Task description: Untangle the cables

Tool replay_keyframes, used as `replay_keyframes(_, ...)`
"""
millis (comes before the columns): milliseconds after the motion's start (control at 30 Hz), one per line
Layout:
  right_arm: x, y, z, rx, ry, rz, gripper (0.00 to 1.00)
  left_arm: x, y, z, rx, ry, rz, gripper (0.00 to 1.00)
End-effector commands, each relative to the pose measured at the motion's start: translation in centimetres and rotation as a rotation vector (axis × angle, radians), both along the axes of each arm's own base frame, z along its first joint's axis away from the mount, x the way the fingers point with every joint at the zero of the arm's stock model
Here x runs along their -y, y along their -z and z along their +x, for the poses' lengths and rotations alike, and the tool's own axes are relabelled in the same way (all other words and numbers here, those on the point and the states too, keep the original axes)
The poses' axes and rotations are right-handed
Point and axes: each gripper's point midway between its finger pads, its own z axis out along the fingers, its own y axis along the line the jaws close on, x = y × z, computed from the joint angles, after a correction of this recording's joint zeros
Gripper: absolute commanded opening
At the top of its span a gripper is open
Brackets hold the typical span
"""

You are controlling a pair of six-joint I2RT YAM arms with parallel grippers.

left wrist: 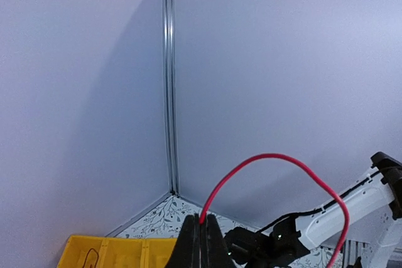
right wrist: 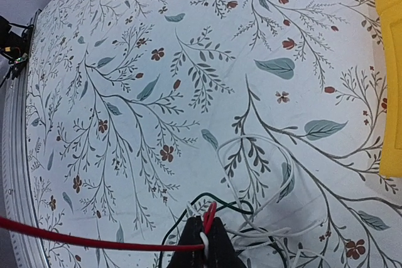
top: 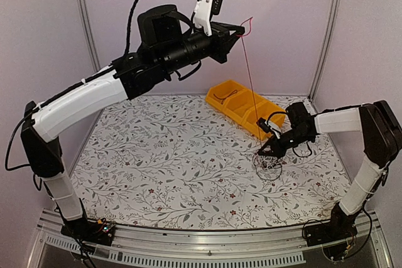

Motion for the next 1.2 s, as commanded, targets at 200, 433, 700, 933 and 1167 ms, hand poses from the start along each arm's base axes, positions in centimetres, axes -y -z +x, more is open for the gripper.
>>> replay_keyframes(200, 3.6, 5.4, -0.7, -0.219, 0.151, -0.197, 0.35, -13.7, -16.8, -5.8, 0.307, -0.192, -0.36, 0.0)
replay_keyframes(433, 5.3, 6.4, -0.9, -0.25, 0.199, -0.26, 0.33, -16.4, -19.2, -6.9, 0.388, -0.264, -0.352, 0.0)
replay_keyframes(700, 6.8, 6.8, -0.7, -0.25, 0.224, -0.296, 0.43, -21.7, -24.1, -8.7, 0.444, -0.38, -0.468, 0.0)
replay_keyframes(933, 6.3, 5.5, -0.4, -0.233, 0.207, -0.264, 0.38, -20.3, -20.8, -6.2, 0.361, -0.417, -0.442, 0.0)
replay_keyframes(1167, 6.1, 2.7, -0.5, -0.174, 0.144, -0.249, 0.37, -19.3, -12.2, -1.6, 0.197, -0.524, -0.284, 0.0)
